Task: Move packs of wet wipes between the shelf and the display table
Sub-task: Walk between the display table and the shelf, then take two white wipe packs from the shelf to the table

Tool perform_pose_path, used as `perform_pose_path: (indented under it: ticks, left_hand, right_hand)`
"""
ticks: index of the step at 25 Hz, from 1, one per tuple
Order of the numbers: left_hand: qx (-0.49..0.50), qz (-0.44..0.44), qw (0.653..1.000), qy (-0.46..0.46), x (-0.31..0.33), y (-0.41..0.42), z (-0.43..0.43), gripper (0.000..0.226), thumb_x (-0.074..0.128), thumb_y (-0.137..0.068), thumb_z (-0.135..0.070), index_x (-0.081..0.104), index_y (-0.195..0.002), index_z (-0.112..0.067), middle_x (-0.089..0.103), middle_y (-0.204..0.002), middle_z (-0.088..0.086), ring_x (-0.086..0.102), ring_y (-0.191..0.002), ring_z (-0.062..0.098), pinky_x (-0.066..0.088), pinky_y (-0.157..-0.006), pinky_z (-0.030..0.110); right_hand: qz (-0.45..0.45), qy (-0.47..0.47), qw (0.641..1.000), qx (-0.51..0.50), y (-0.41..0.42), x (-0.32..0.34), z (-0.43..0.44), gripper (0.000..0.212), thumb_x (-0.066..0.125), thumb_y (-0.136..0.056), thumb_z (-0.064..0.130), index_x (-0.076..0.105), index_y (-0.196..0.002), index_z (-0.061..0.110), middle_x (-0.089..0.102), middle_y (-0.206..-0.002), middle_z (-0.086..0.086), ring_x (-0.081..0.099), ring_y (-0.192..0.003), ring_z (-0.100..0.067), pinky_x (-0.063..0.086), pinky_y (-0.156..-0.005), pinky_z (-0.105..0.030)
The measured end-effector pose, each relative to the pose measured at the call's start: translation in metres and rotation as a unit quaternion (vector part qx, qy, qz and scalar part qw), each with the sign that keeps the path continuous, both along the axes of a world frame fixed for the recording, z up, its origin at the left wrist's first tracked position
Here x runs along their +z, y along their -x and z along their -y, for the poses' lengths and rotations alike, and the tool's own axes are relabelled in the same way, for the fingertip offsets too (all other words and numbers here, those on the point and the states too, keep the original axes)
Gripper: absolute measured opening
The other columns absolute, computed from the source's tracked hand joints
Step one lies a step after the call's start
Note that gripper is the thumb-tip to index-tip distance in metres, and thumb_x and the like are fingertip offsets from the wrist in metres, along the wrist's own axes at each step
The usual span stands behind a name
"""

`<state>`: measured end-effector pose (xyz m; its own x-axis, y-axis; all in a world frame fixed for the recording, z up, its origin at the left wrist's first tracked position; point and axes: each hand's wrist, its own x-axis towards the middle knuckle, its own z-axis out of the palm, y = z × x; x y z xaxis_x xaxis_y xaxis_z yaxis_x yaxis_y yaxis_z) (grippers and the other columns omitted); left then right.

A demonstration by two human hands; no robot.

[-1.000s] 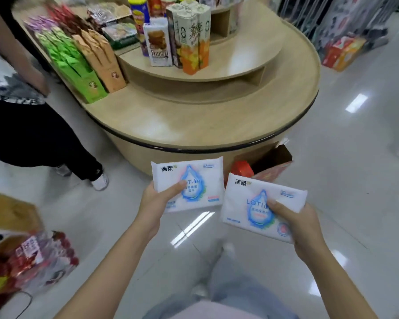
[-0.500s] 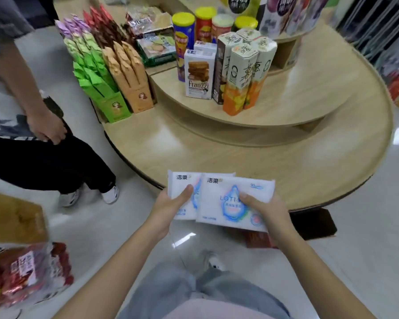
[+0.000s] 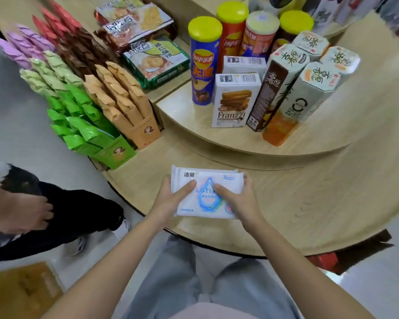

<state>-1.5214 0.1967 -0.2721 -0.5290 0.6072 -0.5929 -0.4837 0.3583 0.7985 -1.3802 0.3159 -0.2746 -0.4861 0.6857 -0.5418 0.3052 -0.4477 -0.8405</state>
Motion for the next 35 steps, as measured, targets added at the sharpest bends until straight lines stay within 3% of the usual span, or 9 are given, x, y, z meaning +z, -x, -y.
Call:
perform_pose_path:
  ticks: [3, 8, 12, 16, 21, 23, 25, 30, 35]
  left_hand:
    - [-0.074, -0.049, 0.995, 0.055, -0.017, 0.063, -0.016, 0.050, 0.069, -0.084, -0.031, 0.041, -0.120, -0.011, 0.063, -0.111, 0.004, 0.069, -0.086, 0.012, 0.058, -0.063, 0.028]
    - [-0.172, -0.226, 0.949, 0.135, -0.097, 0.128, -0.052, 0.055, 0.060, -0.072, -0.069, 0.064, -0.098, -0.021, 0.066, -0.101, 0.014, 0.067, -0.093, 0.027, 0.057, -0.078, 0.047]
    - [-0.182, -0.271, 0.928, 0.180, -0.136, 0.131, -0.080, 0.050, 0.057, -0.082, -0.055, 0.065, -0.105, -0.011, 0.059, -0.104, 0.018, 0.060, -0.101, 0.030, 0.050, -0.090, 0.039]
    - [-0.183, -0.426, 0.840, 0.282, -0.148, 0.133, -0.089, 0.044, 0.053, -0.092, -0.044, 0.060, -0.115, -0.006, 0.057, -0.110, 0.017, 0.052, -0.108, 0.035, 0.037, -0.090, 0.039]
    - [-0.192, -0.393, 0.856, 0.276, -0.139, 0.135, -0.099, 0.048, 0.054, -0.091, -0.045, 0.054, -0.124, -0.008, 0.053, -0.121, 0.016, 0.048, -0.115, 0.032, 0.040, -0.092, 0.038]
    - [-0.171, -0.421, 0.845, 0.281, -0.121, 0.138, -0.094, 0.048, 0.052, -0.093, -0.043, 0.052, -0.128, -0.010, 0.052, -0.126, 0.014, 0.050, -0.115, 0.031, 0.043, -0.094, 0.040]
    - [-0.106, -0.399, 0.880, 0.233, -0.092, 0.132, -0.082, 0.042, 0.052, -0.094, -0.037, 0.052, -0.130, -0.017, 0.050, -0.126, 0.007, 0.055, -0.106, 0.019, 0.045, -0.090, 0.034]
    - [-0.179, -0.190, 0.964, 0.045, -0.002, 0.065, -0.046, 0.011, 0.058, -0.093, -0.021, 0.064, -0.083, -0.018, 0.059, -0.070, -0.009, 0.053, -0.061, 0.002, 0.048, -0.066, 0.022]
    - [-0.462, -0.135, 0.874, 0.067, -0.012, 0.024, -0.011, 0.015, 0.056, -0.094, -0.019, 0.061, -0.079, -0.018, 0.059, -0.068, -0.003, 0.054, -0.058, 0.011, 0.044, -0.059, 0.022]
  right_hand:
    - [0.036, 0.001, 0.999, -0.019, 0.049, -0.020, 0.002, 0.056, 0.084, -0.064, 0.037, 0.058, -0.109, 0.015, 0.073, -0.105, -0.003, 0.072, -0.090, -0.016, 0.060, -0.078, -0.044]
    - [0.106, -0.015, 0.987, -0.122, 0.112, -0.080, -0.011, 0.049, 0.084, -0.060, 0.040, 0.063, -0.097, 0.014, 0.072, -0.097, -0.004, 0.071, -0.089, -0.018, 0.059, -0.078, -0.044]
    - [0.232, -0.061, 0.960, -0.142, 0.144, -0.129, -0.016, 0.065, 0.080, -0.065, 0.045, 0.059, -0.111, 0.004, 0.058, -0.111, -0.009, 0.055, -0.101, -0.018, 0.038, -0.085, -0.015]
    - [0.371, -0.158, 0.908, -0.110, 0.158, -0.140, -0.016, 0.077, 0.073, -0.071, 0.056, 0.053, -0.123, 0.002, 0.057, -0.118, -0.015, 0.049, -0.112, -0.032, 0.038, -0.095, -0.037]
    - [0.392, -0.125, 0.907, -0.085, 0.154, -0.134, -0.032, 0.081, 0.070, -0.071, 0.060, 0.049, -0.126, 0.005, 0.056, -0.122, -0.012, 0.050, -0.118, -0.030, 0.037, -0.101, -0.041]
    - [0.374, -0.116, 0.916, -0.093, 0.133, -0.120, -0.040, 0.063, 0.065, -0.078, 0.054, 0.054, -0.121, 0.008, 0.059, -0.117, -0.010, 0.054, -0.113, -0.029, 0.041, -0.099, -0.040]
    - [0.317, -0.130, 0.935, -0.090, 0.099, -0.100, -0.044, 0.036, 0.060, -0.086, 0.033, 0.061, -0.111, 0.007, 0.064, -0.109, -0.010, 0.060, -0.104, -0.028, 0.045, -0.088, -0.032]
    - [0.239, -0.134, 0.960, -0.058, -0.007, -0.032, -0.017, 0.012, 0.057, -0.092, 0.018, 0.067, -0.086, 0.014, 0.067, -0.083, -0.003, 0.063, -0.082, -0.022, 0.045, -0.069, -0.026]
    - [0.248, -0.093, 0.937, -0.226, -0.079, 0.000, 0.082, 0.010, 0.061, -0.088, 0.015, 0.065, -0.081, 0.020, 0.067, -0.083, 0.001, 0.061, -0.079, -0.014, 0.047, -0.075, -0.026]
